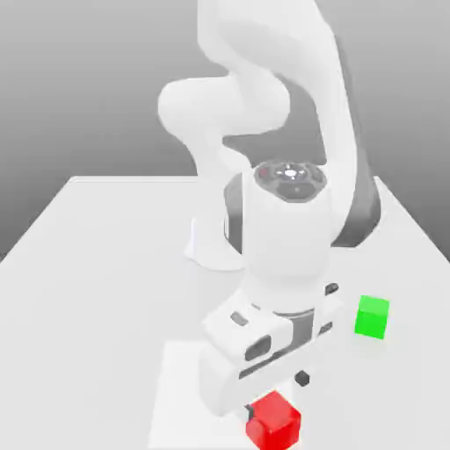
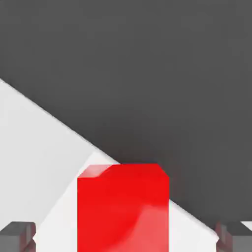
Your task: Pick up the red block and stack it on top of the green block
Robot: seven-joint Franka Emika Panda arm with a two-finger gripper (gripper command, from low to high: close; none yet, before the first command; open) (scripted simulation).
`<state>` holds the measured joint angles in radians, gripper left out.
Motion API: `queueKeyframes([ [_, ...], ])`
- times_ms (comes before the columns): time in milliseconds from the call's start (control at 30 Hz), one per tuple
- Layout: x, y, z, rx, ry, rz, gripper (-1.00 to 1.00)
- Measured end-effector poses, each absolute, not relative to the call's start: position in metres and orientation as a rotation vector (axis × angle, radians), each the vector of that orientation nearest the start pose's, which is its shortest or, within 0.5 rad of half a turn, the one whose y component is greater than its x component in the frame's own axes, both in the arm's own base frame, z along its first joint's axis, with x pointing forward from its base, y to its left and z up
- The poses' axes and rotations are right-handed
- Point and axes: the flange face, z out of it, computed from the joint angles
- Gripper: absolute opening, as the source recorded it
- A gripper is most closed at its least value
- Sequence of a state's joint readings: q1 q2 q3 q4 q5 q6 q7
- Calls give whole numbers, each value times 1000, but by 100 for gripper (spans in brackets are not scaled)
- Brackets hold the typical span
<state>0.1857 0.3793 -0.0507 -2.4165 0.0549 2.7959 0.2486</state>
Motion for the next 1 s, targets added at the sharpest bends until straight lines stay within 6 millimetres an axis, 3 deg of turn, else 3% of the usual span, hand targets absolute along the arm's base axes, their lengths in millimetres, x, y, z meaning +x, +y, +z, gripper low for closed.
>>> queueKeyframes([
  [33, 485, 62, 148, -3132, 253, -1, -100],
  [233, 485, 62, 144, -3132, 253, 2, -100],
  [300, 485, 62, 158, -3132, 252, 1, -100],
  [433, 481, 68, 205, -3132, 222, 3, -100],
  [567, 420, 156, 226, -3109, -250, 17, -100],
  [600, 395, 188, 230, -3088, -426, 19, -100],
  [700, 325, 240, 240, -3005, -839, 18, -100],
  [800, 267, 257, 245, -2915, -1154, 7, -100],
  [833, 258, 259, 240, -2898, -1205, 5, -100],
  [1000, 251, 261, 197, -2883, -1252, 2, -100],
])
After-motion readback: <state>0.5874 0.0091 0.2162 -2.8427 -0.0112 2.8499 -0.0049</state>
